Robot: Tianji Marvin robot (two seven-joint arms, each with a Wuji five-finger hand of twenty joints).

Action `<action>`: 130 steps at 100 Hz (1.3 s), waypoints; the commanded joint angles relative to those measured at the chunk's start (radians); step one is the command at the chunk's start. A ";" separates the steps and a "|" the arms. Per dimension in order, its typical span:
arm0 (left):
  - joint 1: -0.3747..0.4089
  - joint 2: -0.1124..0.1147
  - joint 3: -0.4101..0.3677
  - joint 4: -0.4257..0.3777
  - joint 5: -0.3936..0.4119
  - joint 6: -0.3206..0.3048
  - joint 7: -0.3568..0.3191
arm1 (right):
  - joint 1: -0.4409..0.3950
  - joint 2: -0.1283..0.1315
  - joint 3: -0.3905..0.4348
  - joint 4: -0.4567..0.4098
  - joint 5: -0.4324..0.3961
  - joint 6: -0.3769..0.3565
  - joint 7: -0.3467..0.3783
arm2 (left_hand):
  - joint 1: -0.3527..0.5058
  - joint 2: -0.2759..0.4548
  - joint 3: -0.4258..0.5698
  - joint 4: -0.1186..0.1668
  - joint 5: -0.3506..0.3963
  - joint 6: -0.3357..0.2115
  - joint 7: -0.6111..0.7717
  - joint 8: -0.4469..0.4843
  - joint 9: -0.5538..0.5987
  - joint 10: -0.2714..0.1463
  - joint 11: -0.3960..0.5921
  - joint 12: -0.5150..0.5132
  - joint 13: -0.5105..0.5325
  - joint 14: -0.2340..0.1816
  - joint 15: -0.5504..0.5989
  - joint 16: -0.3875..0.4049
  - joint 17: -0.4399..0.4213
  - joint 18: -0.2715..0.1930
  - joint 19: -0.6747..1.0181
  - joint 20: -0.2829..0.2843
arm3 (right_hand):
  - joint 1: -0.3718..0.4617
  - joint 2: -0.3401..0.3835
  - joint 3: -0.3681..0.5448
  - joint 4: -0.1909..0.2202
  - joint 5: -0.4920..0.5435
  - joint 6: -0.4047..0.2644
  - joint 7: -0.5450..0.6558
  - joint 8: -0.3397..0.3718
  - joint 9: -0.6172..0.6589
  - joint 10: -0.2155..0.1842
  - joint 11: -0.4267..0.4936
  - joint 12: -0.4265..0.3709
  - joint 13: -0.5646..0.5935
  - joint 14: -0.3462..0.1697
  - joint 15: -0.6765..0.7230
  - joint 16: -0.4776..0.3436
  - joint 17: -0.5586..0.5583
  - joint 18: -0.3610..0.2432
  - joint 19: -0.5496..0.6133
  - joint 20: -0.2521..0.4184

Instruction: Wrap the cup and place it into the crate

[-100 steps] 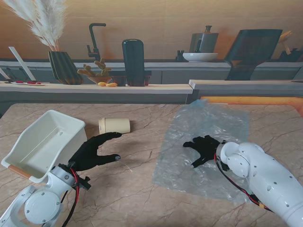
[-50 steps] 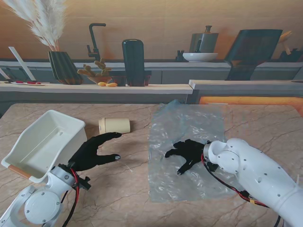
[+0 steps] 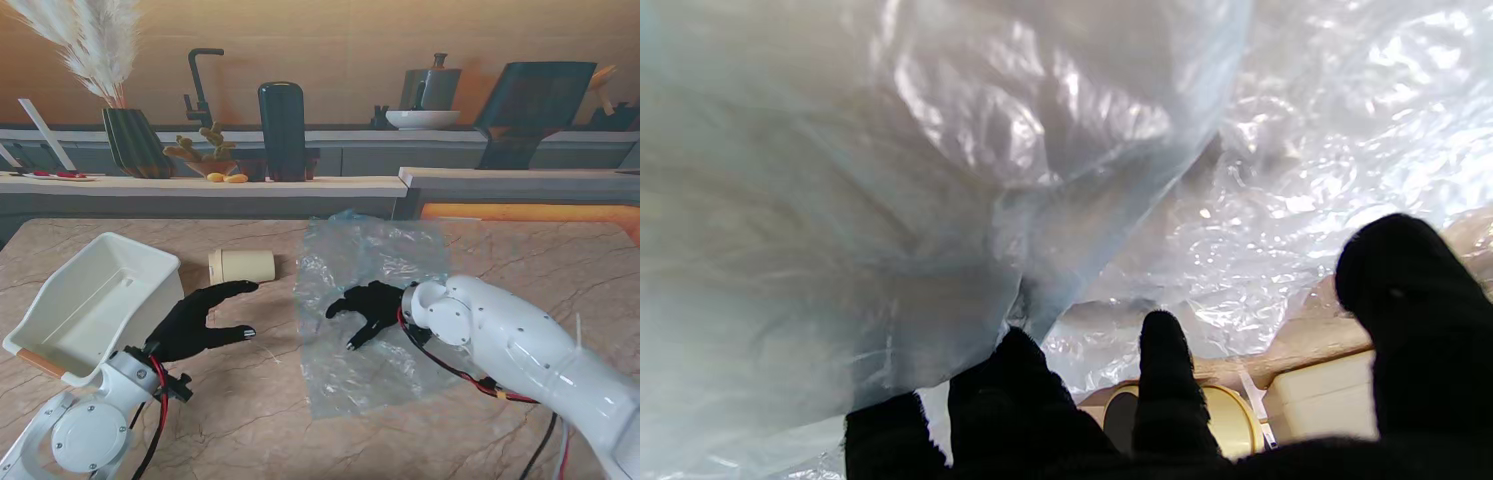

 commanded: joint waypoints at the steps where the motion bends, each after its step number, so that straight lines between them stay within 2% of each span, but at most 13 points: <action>1: 0.008 -0.002 0.002 -0.004 -0.003 0.003 -0.001 | -0.038 -0.016 -0.023 0.006 -0.009 0.017 0.029 | 0.018 0.030 -0.030 0.013 0.015 -0.024 0.016 0.007 0.017 0.007 -0.019 0.004 0.006 0.005 0.007 0.013 -0.007 -0.019 0.012 0.008 | -0.004 -0.010 -0.003 0.024 0.004 -0.006 0.011 -0.006 0.059 -0.172 0.063 0.019 0.037 -0.083 0.059 0.020 0.047 -0.047 0.067 -0.007; 13: 0.008 -0.002 0.001 -0.005 -0.005 0.001 -0.002 | -0.054 -0.006 -0.003 -0.026 -0.021 0.042 0.043 | 0.022 0.032 -0.039 0.014 0.016 -0.024 0.016 0.007 0.017 0.005 -0.018 0.005 0.006 0.005 0.006 0.013 -0.008 -0.018 0.013 0.007 | 0.001 -0.006 -0.006 0.025 0.009 -0.003 0.012 -0.008 0.059 -0.169 0.062 0.019 0.036 -0.080 0.059 0.020 0.046 -0.043 0.066 -0.008; 25: 0.009 -0.002 0.001 -0.006 -0.004 0.002 0.000 | -0.116 0.017 0.085 -0.111 -0.044 0.094 0.086 | 0.025 0.034 -0.047 0.015 0.018 -0.024 0.017 0.008 0.018 0.006 -0.018 0.005 0.006 0.004 0.007 0.014 -0.008 -0.017 0.013 0.007 | 0.020 0.005 -0.007 0.026 0.020 0.003 0.012 -0.011 0.064 -0.160 0.062 0.018 0.038 -0.069 0.060 0.021 0.049 -0.034 0.068 -0.008; 35: 0.008 -0.002 0.002 -0.006 -0.005 0.003 -0.003 | -0.157 0.036 0.146 -0.184 -0.052 0.142 0.156 | 0.029 0.034 -0.053 0.016 0.018 -0.023 0.017 0.008 0.020 0.008 -0.017 0.005 0.007 0.006 0.007 0.014 -0.007 -0.016 0.014 0.007 | 0.048 0.034 -0.039 0.029 0.021 0.010 -0.001 -0.021 0.059 -0.156 0.054 0.015 0.031 -0.064 0.058 0.019 0.047 -0.030 0.068 -0.009; 46: 0.006 0.000 0.004 -0.007 -0.006 0.004 -0.009 | -0.181 0.042 0.190 -0.215 -0.052 0.159 0.180 | 0.032 0.037 -0.058 0.017 0.019 -0.023 0.017 0.008 0.020 0.007 -0.018 0.005 0.008 0.007 0.007 0.014 -0.008 -0.017 0.015 0.006 | 0.053 0.034 -0.046 0.030 0.026 0.011 -0.003 -0.022 0.061 -0.153 0.053 0.014 0.031 -0.062 0.058 0.020 0.046 -0.026 0.068 -0.009; 60: 0.004 0.001 0.005 -0.006 -0.008 0.004 -0.014 | -0.174 0.039 0.193 -0.202 -0.063 0.126 0.157 | 0.035 0.038 -0.066 0.017 0.022 -0.024 0.018 0.009 0.022 0.007 -0.017 0.005 0.010 0.007 0.008 0.014 -0.007 -0.017 0.016 0.006 | 0.051 0.035 -0.051 0.031 0.034 0.010 -0.002 -0.021 0.068 -0.154 0.055 0.016 0.032 -0.067 0.059 0.020 0.041 -0.043 0.066 -0.010; 71: 0.005 0.000 0.005 -0.006 -0.007 0.004 -0.013 | -0.183 0.037 0.207 -0.214 -0.064 0.128 0.150 | 0.038 0.038 -0.071 0.018 0.023 -0.022 0.018 0.009 0.024 0.007 -0.017 0.006 0.011 0.007 0.009 0.015 -0.007 -0.017 0.017 0.006 | 0.050 0.035 -0.052 0.031 0.036 0.009 -0.003 -0.021 0.067 -0.154 0.055 0.017 0.031 -0.066 0.059 0.020 0.038 -0.043 0.065 -0.010; 105: 0.007 0.000 0.003 -0.008 -0.003 0.002 -0.007 | -0.247 0.033 0.309 -0.288 -0.077 0.171 0.136 | 0.043 0.043 -0.086 0.019 0.024 -0.025 0.018 0.010 0.026 0.006 -0.016 0.006 0.013 0.007 0.009 0.015 -0.006 -0.016 0.018 0.005 | 0.058 0.035 -0.055 0.031 0.048 0.010 -0.006 -0.020 0.081 -0.151 0.052 0.018 0.035 -0.065 0.058 0.021 0.038 -0.042 0.066 -0.010; 130: 0.003 0.001 0.006 -0.006 -0.006 0.005 -0.016 | -0.307 0.037 0.398 -0.341 -0.115 0.131 0.111 | 0.049 0.044 -0.094 0.020 0.024 -0.024 0.018 0.010 0.025 0.006 -0.017 0.006 0.013 0.009 0.009 0.016 -0.006 -0.018 0.018 0.004 | 0.055 0.034 -0.056 0.031 0.059 0.007 -0.007 -0.019 0.096 -0.154 0.050 0.020 0.041 -0.067 0.057 0.022 0.036 -0.049 0.065 -0.010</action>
